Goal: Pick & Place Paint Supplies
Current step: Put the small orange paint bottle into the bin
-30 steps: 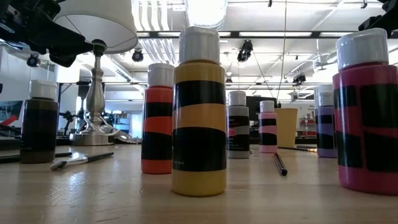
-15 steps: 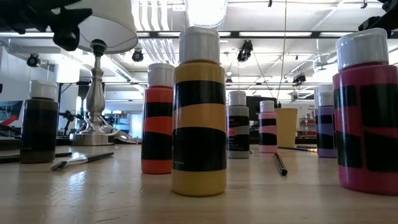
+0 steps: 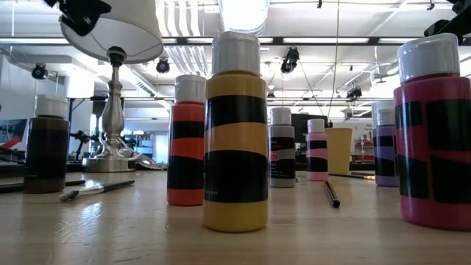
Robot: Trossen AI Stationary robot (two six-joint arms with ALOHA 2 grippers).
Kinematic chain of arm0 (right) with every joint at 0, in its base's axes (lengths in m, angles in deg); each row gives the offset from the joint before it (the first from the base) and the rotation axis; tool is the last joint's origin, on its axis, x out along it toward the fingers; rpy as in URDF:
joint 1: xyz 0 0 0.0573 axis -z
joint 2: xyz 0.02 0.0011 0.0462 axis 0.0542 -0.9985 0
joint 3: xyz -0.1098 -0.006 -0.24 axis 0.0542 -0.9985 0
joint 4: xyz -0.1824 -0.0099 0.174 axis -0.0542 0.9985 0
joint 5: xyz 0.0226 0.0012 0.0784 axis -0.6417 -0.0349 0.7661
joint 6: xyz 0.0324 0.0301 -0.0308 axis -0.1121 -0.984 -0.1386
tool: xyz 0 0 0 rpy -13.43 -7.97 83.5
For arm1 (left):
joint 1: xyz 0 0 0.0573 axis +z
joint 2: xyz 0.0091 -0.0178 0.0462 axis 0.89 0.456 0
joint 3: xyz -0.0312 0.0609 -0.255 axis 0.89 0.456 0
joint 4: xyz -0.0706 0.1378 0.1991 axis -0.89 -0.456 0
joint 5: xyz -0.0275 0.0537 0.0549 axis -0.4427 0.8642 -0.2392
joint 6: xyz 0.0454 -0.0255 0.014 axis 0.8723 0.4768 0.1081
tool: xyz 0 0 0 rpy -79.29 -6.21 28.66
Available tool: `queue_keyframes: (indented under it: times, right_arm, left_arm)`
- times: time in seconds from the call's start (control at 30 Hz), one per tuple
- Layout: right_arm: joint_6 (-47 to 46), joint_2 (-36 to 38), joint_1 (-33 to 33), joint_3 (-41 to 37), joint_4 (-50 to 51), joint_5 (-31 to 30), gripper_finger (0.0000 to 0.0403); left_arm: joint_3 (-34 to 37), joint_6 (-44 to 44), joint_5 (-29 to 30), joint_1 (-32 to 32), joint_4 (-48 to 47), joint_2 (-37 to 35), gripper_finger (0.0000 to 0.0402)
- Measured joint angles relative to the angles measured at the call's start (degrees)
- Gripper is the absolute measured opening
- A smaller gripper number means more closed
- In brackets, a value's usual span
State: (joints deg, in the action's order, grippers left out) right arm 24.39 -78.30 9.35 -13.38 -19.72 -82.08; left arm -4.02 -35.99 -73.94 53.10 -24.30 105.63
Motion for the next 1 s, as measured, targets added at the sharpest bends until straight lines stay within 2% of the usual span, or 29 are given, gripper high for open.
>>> queue_keyframes:
  times: [0.23, 0.37, 0.57, 0.73, 0.87, 1.0]
  right_arm:
    - [0.0, 0.0, 0.0, 0.0, 0.0, 0.0, 0.0353]
    - [0.0, 0.0, 0.02, 0.0, 0.0, 0.0, 0.036]
    - [0.0, 0.0, 0.02, 0.02, 0.0, 0.0, 0.0353]
    - [0.0, 0.0, 0.02, 0.02, -0.02, 0.0, 0.0338]
    - [0.0, 0.0, 0.01, 0.02, -0.02, 0.0, 0.0326]
    - [0.0, 0.0, 0.01, 0.02, -0.02, 0.0, 0.0316]
  left_arm:
    - [-11.0, -4.11, 7.97, -5.86, -9.74, 14.55, 0.0163]
    - [-17.37, -10.08, 12.32, -9.82, -19.4, 20.82, 0.0163]
    - [-23.48, -22.41, 18.73, -16.45, -31.95, 25.12, 0.0163]
    - [-23.06, -33.56, 17.42, -20.1, -35.98, 25.74, 0.0163]
    - [-22.32, -39.68, 14.33, -22.65, -37.55, 25.89, 0.0163]
    - [-22.16, -43.74, 13.87, -25.33, -39.61, 27.1, 0.0163]
